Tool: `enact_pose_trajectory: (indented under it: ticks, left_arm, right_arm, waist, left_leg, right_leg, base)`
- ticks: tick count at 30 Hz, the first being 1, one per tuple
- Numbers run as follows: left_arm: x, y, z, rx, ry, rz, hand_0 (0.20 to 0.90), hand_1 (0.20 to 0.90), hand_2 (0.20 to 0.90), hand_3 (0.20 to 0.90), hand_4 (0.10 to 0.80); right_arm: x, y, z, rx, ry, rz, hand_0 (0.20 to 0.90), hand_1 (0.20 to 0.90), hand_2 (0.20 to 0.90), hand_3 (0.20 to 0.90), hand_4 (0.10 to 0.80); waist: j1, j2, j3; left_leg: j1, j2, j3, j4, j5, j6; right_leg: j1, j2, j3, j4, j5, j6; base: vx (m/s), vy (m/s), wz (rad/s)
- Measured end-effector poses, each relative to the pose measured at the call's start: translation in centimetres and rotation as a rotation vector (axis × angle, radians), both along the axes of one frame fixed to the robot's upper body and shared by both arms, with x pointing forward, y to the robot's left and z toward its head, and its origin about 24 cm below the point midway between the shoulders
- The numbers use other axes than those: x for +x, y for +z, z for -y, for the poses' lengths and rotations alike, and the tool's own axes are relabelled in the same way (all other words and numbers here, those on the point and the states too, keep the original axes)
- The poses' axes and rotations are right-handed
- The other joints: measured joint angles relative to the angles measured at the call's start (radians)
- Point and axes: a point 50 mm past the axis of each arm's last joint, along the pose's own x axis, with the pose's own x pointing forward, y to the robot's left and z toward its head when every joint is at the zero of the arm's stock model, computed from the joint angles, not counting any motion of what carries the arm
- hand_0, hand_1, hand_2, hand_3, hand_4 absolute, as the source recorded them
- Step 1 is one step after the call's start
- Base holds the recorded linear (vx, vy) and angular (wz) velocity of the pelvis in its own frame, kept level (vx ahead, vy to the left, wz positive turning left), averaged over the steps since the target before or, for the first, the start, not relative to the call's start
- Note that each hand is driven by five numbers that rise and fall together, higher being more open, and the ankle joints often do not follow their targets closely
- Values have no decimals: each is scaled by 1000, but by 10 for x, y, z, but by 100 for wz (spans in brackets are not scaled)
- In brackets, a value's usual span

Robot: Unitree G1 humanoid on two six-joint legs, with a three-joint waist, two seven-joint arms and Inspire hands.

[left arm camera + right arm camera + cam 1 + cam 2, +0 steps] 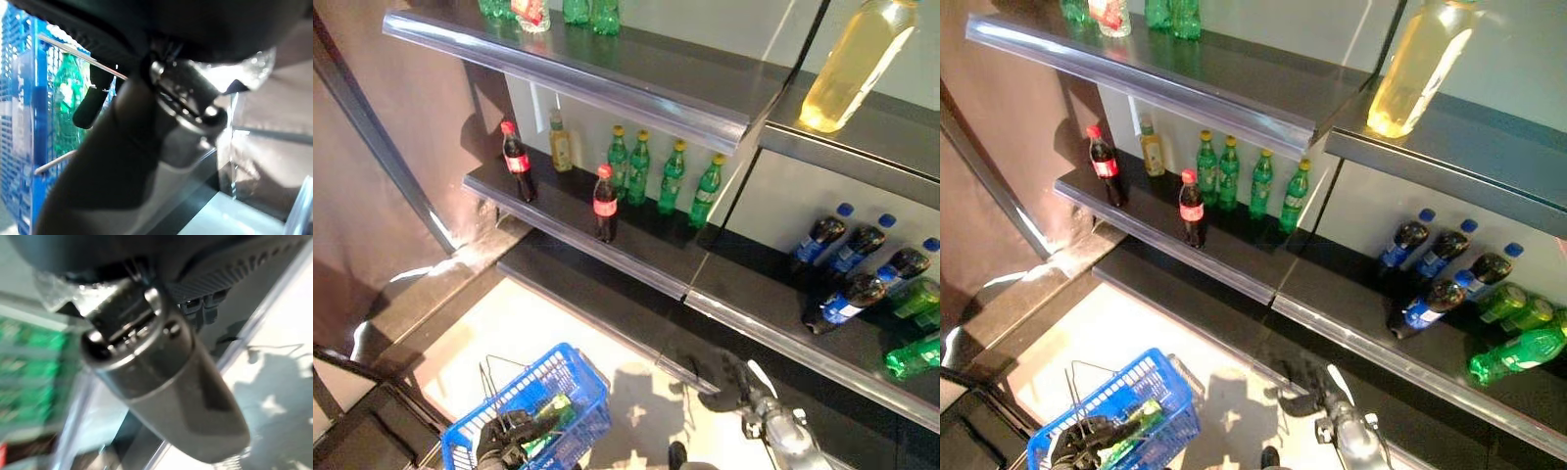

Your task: Pick up the drink and place into the basket.

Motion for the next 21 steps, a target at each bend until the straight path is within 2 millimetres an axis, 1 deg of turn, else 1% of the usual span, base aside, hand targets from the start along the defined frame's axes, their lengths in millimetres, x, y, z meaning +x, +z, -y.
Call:
enact_pose_trajectory:
  ticks: [2, 4, 6, 8, 9, 11, 13, 14, 15, 16, 17, 18, 19, 20, 21]
  left_arm:
    - [-1, -2, 1, 1, -22, -16, 300, 300, 300, 200, 100]
    - [-11, -8, 2, -13, -54, -73, 300, 300, 300, 200, 100]
    - [-17, -12, 3, -22, -68, -107, 300, 300, 300, 200, 100]
    - [-21, -14, 5, -26, -112, -139, 300, 300, 300, 200, 100]
    - [-23, -16, 6, -28, -131, -153, 300, 300, 300, 200, 100]
    - [-23, -16, 6, -25, -158, -160, 300, 300, 300, 200, 100]
    - [-23, -15, 5, -20, -174, -159, 300, 300, 300, 200, 100]
    - [-23, -15, 3, -19, -203, -163, 300, 300, 300, 200, 100]
    - [-23, -14, 2, -13, -205, -165, 300, 300, 300, 200, 100]
    - [-23, -13, -1, -6, -209, -167, 300, 300, 300, 200, 100]
    - [-22, -13, -4, 3, -212, -169, 300, 300, 300, 200, 100]
    - [-25, -12, -8, 17, -212, -177, 300, 300, 300, 200, 100]
    - [-26, -11, -13, 30, -205, -184, 300, 300, 300, 200, 100]
    - [-26, -9, -17, 39, -204, -184, 300, 300, 300, 200, 100]
    - [-25, -8, -19, 46, -203, -182, 300, 300, 300, 200, 100]
  right_arm:
    - [-8, -6, 6, -4, -41, -37, 900, 900, 900, 900, 800]
    - [-30, -19, 19, -5, -145, -126, 900, 900, 900, 900, 800]
    - [-46, -26, 27, -7, -211, -185, 900, 900, 900, 900, 800]
    - [-65, -33, 33, -18, -265, -256, 900, 900, 900, 900, 800]
    - [-74, -36, 35, -24, -278, -289, 900, 900, 900, 900, 800]
    - [-87, -39, 37, -27, -307, -336, 900, 900, 900, 900, 800]
    - [-94, -41, 38, -26, -333, -363, 900, 900, 900, 900, 800]
    - [-100, -42, 41, -25, -370, -382, 900, 900, 900, 900, 800]
    - [-99, -41, 42, -22, -384, -380, 900, 900, 900, 900, 800]
    - [-101, -41, 43, -17, -402, -381, 900, 900, 900, 900, 800]
    - [-102, -42, 44, -9, -423, -382, 900, 900, 900, 900, 800]
    - [-99, -42, 44, 4, -443, -368, 900, 900, 900, 900, 800]
    - [-86, -40, 44, 35, -466, -338, 900, 900, 900, 900, 800]
    - [-76, -39, 43, 51, -468, -308, 900, 900, 900, 900, 800]
    - [-72, -38, 43, 61, -472, -295, 900, 900, 900, 900, 800]
  waist:
    - [-1, 0, 0]
    - [-4, 10, -23]
    - [-4, 13, -40]
    - [-4, 14, -46]
    - [-5, 8, -50]
    - [-3, 6, -52]
    - [-6, 4, -55]
    - [-3, 0, -58]
    - [-4, -2, -59]
    - [-12, -10, -60]
    - [-25, -20, -59]
    - [-27, -23, -58]
    - [-13, -30, -54]
    - [-10, -31, -37]
    - [-10, -33, -26]
  left_leg:
    - [7, -1, 12, 0, -2, -1]
    - [16, -1, 36, -1, -11, -2]
    - [16, -1, 48, -1, -15, -3]
    - [16, -1, 51, 0, -16, -2]
    - [15, -2, 52, 0, -16, -3]
    - [14, -5, 55, -1, -17, -3]
    - [14, -8, 60, -1, -19, -1]
    - [13, -20, 68, -1, -24, 5]
    - [13, -26, 75, -1, -25, 7]
    - [13, -35, 79, -1, -29, 6]
    - [15, -42, 87, 0, -31, 7]
    - [15, -52, 98, -1, -36, 14]
    - [11, -57, 128, -1, -44, 26]
    - [11, -52, 159, -2, -47, 35]
    - [13, -54, 181, -2, -45, 43]
  right_leg:
    - [-1, 3, 14, 0, 2, 0]
    - [-5, 7, 26, 0, 0, -2]
    - [-13, 10, 44, 0, 2, -1]
    - [-14, 10, 45, 4, 3, 1]
    - [-17, 11, 46, 6, 9, 1]
    - [-21, 9, 48, 6, 12, 2]
    - [-25, 7, 54, 9, 16, 5]
    - [-52, 4, 77, 31, 17, 8]
    - [-63, 1, 83, 35, 21, 11]
    - [-74, -2, 102, 38, 27, 15]
    - [-88, -5, 106, 36, 39, 19]
    - [-116, -3, 99, 46, 60, 15]
    - [-169, 22, 64, 43, 139, 34]
    - [-191, 39, 40, 6, 220, 66]
    - [-203, 39, 31, 5, 242, 89]
  base:
    - [19, 22, -19]
    - [34, 68, -30]
    - [27, 76, -19]
    - [-9, 131, -7]
    - [-25, 190, -4]
    - [-19, 121, -6]
    - [-24, 84, -19]
    - [-56, 59, -43]
    - [-91, 32, -56]
    - [-117, 17, -45]
    - [-140, -15, -62]
    - [-186, -20, -142]
    - [-165, -14, -196]
    - [-189, 6, -197]
    - [-285, 2, -137]
